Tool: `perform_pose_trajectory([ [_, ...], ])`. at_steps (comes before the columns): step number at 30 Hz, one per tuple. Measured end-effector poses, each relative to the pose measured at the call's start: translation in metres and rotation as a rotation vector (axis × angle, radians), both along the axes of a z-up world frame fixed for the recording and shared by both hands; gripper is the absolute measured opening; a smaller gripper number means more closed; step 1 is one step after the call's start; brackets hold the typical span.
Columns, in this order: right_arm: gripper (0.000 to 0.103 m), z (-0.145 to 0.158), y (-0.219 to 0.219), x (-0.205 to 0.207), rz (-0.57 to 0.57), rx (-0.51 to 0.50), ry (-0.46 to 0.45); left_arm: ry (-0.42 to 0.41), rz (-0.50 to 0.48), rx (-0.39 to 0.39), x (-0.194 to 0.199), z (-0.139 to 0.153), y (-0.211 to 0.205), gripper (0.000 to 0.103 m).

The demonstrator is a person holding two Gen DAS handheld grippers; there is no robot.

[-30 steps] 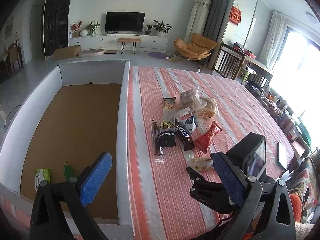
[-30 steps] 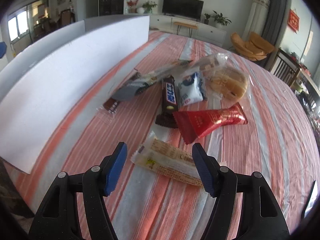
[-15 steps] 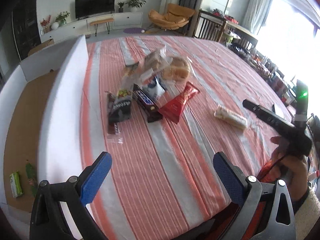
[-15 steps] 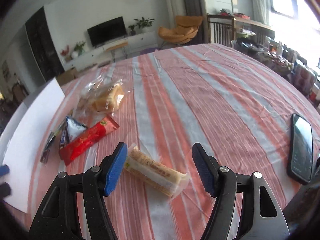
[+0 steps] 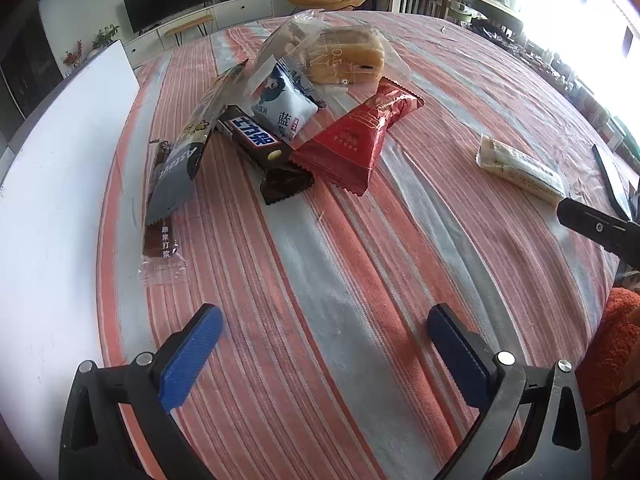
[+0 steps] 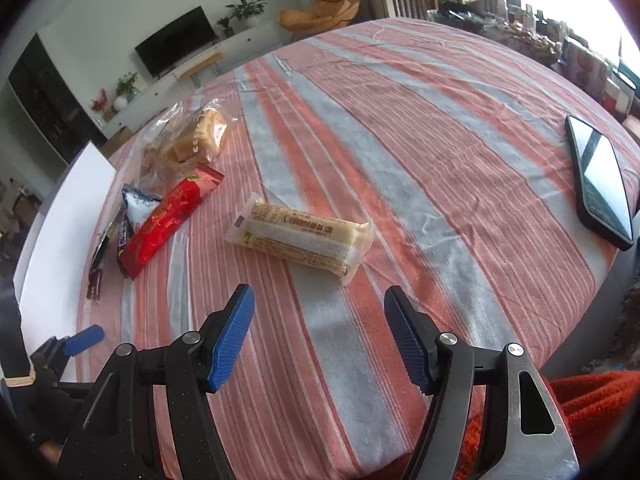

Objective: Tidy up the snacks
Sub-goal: 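Move both tools back over the snack pile on the table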

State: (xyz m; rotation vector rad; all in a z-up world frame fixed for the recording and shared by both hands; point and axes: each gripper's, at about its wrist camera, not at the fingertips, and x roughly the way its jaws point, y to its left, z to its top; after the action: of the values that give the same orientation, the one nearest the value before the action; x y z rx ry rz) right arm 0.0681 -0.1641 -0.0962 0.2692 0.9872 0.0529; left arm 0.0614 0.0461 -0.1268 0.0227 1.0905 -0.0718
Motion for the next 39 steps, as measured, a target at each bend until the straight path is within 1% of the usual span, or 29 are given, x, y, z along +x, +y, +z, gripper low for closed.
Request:
perform_pose_trajectory([
  [6, 0.071, -0.004, -0.002, 0.002, -0.010, 0.008, 0.020, -0.039, 0.007, -0.001, -0.003, -0.001, 0.001, 0.103],
  [10, 0.071, -0.006, -0.001, 0.002, -0.004, -0.014, 0.023, -0.052, 0.008, -0.001, -0.004, -0.001, 0.000, 0.103],
  [12, 0.074, -0.006, 0.001, 0.003, 0.003, -0.018, 0.025, -0.054, 0.010, -0.003, -0.003, -0.002, 0.000, 0.103],
  [18, 0.076, -0.005, 0.003, 0.004, 0.011, -0.023, 0.027, -0.063, 0.013, -0.003, -0.005, -0.002, 0.000, 0.103],
  [22, 0.077, -0.005, 0.002, 0.004, 0.011, -0.018, 0.026, -0.055, 0.009, -0.002, -0.007, -0.001, 0.000, 0.103],
  [25, 0.077, -0.004, 0.002, 0.004, 0.010, -0.011, 0.024, 0.008, -0.029, -0.008, -0.003, 0.001, 0.000, 0.103],
  [26, 0.077, -0.004, 0.002, 0.004, 0.010, -0.009, 0.023, 0.021, -0.041, -0.025, -0.001, 0.005, 0.001, 0.103],
  [28, 0.077, -0.004, 0.002, 0.004, 0.010, -0.004, 0.022, -0.004, -0.053, -0.049, 0.001, 0.017, 0.003, 0.103],
  [31, 0.078, -0.004, 0.002, 0.004, 0.011, -0.002, 0.021, -0.051, -0.074, -0.041, 0.009, 0.039, 0.003, 0.103],
  [33, 0.079, -0.004, 0.002, 0.004, 0.012, -0.002, 0.021, -0.068, -0.091, -0.039, 0.017, 0.050, 0.002, 0.103],
  [36, 0.079, -0.004, 0.002, 0.004, 0.011, 0.003, 0.020, -0.067, -0.114, -0.033, 0.029, 0.059, -0.001, 0.103],
  [39, 0.079, -0.004, 0.001, 0.004, 0.010, 0.011, 0.019, -0.042, -0.135, -0.049, 0.042, 0.063, -0.004, 0.103],
])
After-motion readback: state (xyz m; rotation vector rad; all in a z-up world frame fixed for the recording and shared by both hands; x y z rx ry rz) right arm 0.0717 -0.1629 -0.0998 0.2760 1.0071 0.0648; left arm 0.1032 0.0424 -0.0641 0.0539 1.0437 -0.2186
